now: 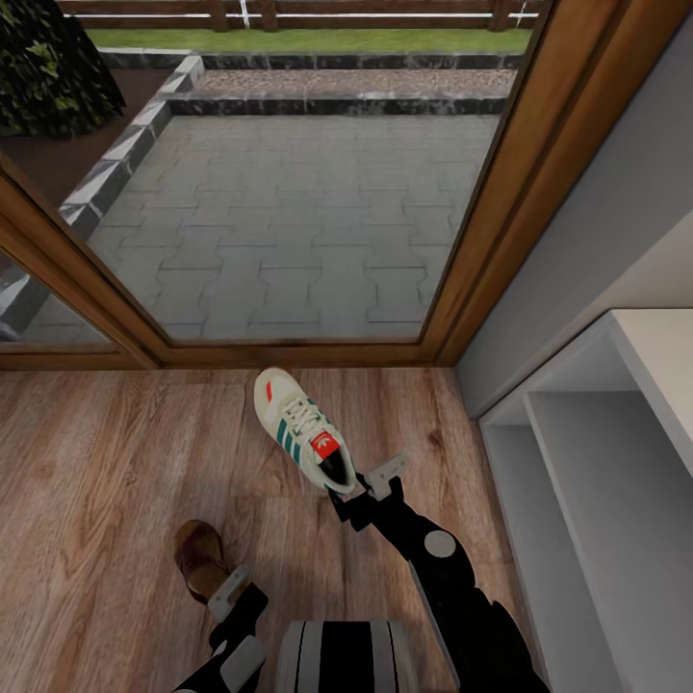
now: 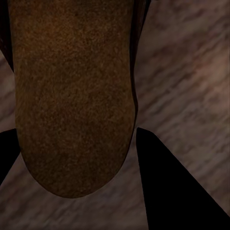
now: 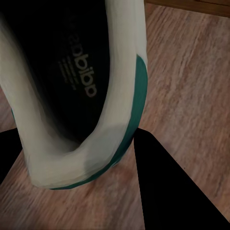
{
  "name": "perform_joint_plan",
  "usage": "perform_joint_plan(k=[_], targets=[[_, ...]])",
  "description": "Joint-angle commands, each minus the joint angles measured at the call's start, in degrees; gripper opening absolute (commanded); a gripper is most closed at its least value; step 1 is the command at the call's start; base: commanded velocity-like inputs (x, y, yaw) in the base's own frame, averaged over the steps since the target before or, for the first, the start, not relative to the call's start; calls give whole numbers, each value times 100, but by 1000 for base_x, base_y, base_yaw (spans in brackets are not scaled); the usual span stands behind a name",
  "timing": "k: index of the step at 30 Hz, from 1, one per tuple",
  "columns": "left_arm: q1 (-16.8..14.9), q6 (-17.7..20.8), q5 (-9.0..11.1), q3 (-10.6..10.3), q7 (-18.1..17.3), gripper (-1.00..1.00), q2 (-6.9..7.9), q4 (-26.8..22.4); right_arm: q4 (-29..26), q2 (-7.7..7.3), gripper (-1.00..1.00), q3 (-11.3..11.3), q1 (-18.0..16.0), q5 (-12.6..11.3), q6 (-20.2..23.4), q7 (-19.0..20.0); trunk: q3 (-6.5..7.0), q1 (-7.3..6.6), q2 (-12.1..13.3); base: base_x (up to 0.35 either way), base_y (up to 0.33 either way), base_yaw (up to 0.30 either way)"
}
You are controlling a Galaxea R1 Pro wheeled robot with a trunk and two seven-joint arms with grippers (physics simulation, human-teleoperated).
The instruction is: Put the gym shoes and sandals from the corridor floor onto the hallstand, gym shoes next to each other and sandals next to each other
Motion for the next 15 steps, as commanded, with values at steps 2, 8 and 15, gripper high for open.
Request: perform_joint_plan(k=[2, 8, 15], targets=[[0, -10, 18, -33, 30, -100, 0, -7, 3, 3, -100, -3, -2, 46, 27, 39, -3, -1, -1, 0, 0, 0], [0, -10, 12, -52, 32, -100, 0, -12, 19, 3, -100, 1, -3, 46, 26, 41, -3, -1, -1, 0, 0, 0], [0, -11, 5, -56, 32, -100, 0, -13, 23, 3, -100, 8, -3, 54, 26, 41, -3, -1, -1, 0, 0, 0]])
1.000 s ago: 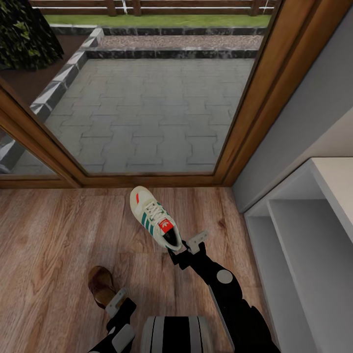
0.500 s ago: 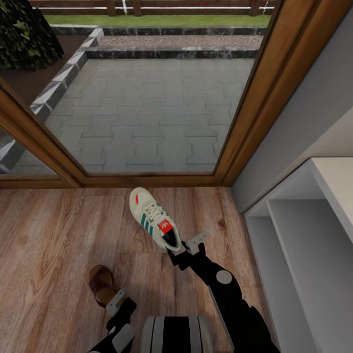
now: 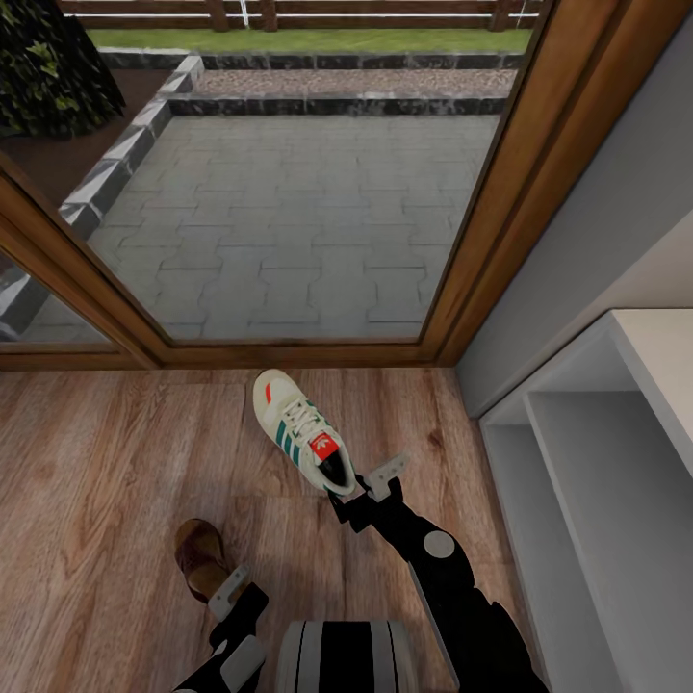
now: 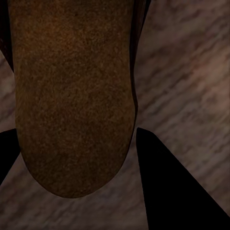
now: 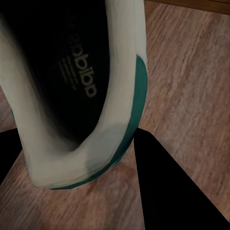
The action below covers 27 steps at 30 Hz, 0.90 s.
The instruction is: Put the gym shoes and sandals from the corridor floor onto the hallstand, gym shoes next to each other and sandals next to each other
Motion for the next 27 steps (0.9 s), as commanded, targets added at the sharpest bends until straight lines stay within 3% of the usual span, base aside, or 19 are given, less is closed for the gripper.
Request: perform_joint_plan(k=[1, 21, 27], targets=[[-1, -10, 21, -31, 28, -100, 0, -3, -11, 3, -100, -6, 0, 47, 27, 38, -3, -1, -1, 0, 0, 0], [-1, -10, 20, -32, 28, -100, 0, -3, -75, 3, -100, -7, 1, 39, 27, 29, -3, -1, -1, 0, 0, 0], [-1, -10, 23, -32, 28, -100, 0, -3, -84, 3, -100, -7, 2, 39, 25, 29, 130, -16, 7, 0, 0, 0]])
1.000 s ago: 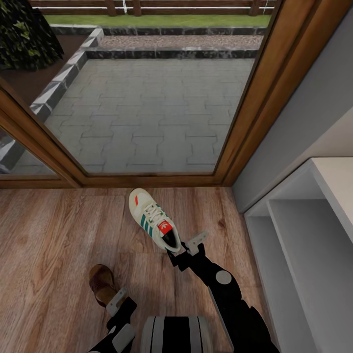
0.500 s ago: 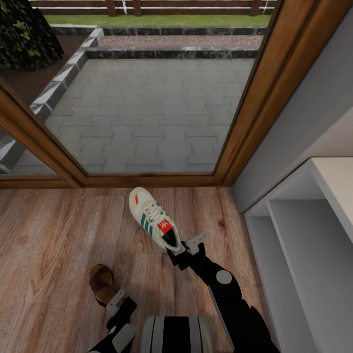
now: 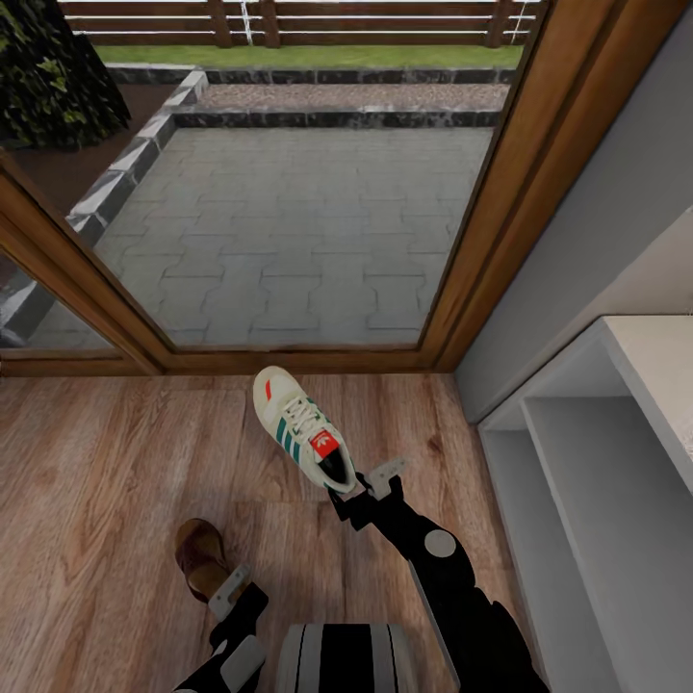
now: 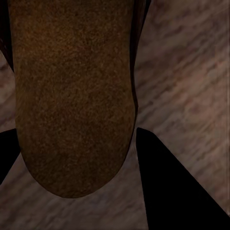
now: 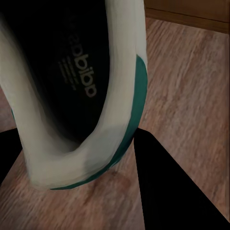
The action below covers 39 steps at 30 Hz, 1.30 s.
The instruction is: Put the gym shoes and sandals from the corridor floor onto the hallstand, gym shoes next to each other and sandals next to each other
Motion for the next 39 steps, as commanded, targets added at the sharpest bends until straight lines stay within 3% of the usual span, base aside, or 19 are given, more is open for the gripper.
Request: perform_joint_plan(k=[1, 12, 24, 30, 33, 39], targets=[[0, -10, 26, -27, 29, -100, 0, -2, -10, 3, -100, -6, -1, 51, 25, 38, 19, -3, 0, 0, 0, 0], [0, -10, 31, -42, 26, -100, 0, -2, -11, 3, -100, -6, -1, 51, 21, 38, 267, -32, 15, 0, 0, 0], [15, -10, 18, -46, -36, -100, 12, -11, -3, 3, -100, -6, -3, 51, 22, 38, 624, -62, 31, 0, 0, 0], [20, 1, 2, -55, -53, -100, 124, -99, 4, 3, -100, -5, -2, 51, 21, 38, 810, -78, 39, 0, 0, 0], [24, 6, -51, -70, -57, -100, 194, -130, 12, 3, -100, -5, -3, 51, 21, 38, 836, -78, 39, 0, 0, 0], [49, 13, -492, -159, -48, -100, 366, -148, 40, 3, -100, -2, -3, 51, 21, 38, 889, -78, 39, 0, 0, 0]])
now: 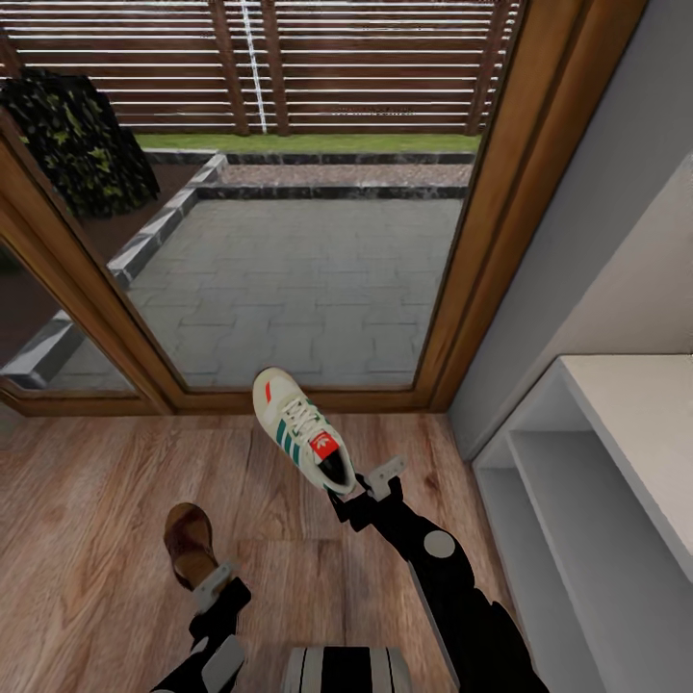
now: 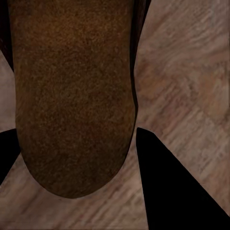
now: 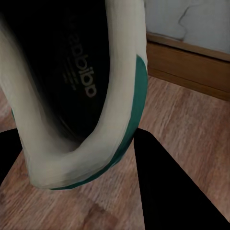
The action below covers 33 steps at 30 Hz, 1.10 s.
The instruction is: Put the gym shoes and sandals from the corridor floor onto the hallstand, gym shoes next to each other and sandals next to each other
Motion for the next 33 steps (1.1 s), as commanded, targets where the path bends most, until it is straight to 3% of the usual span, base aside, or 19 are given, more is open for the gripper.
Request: perform_joint_plan(k=[1, 4, 10, 13, 16, 19, 29, 33], targets=[[7, -12, -100, -43, 30, -100, 80, 1, -6, 3, -100, -4, 0, 49, 27, 38, 5, -1, -1, 0, 0, 0], [44, -20, -257, -53, 25, -100, 220, 1, 0, 3, -100, -7, -2, 49, 27, 38, 32, -1, -1, 0, 0, 0], [283, -30, -372, -60, 17, -100, 335, -80, 21, 3, -100, -5, -2, 55, 28, 38, 85, -1, -1, 0, 0, 0], [519, -31, -468, -67, 9, -100, 378, -343, 67, 3, -100, -9, -1, 57, 27, 38, 156, -6, 1, 0, 0, 0], [899, -31, -974, -66, 9, -100, 492, -691, 249, 3, -100, -7, 0, 57, 26, 38, 249, -14, 5, 0, 0, 0], [1222, -38, -1209, -62, 3, -100, 660, -868, 530, 3, -100, -2, 1, 58, 5, 34, 342, -21, 9, 0, 0, 0], [1525, -145, -1236, 9, -437, -100, 796, -936, 1240, 3, -100, -36, 2, 121, -442, -14, 652, -47, 23, 0, 0, 0], [1553, -148, -1216, 17, -462, -100, 949, -913, 2069, 3, -100, -44, 2, 94, -1045, -598, 776, -58, 28, 0, 0, 0]])
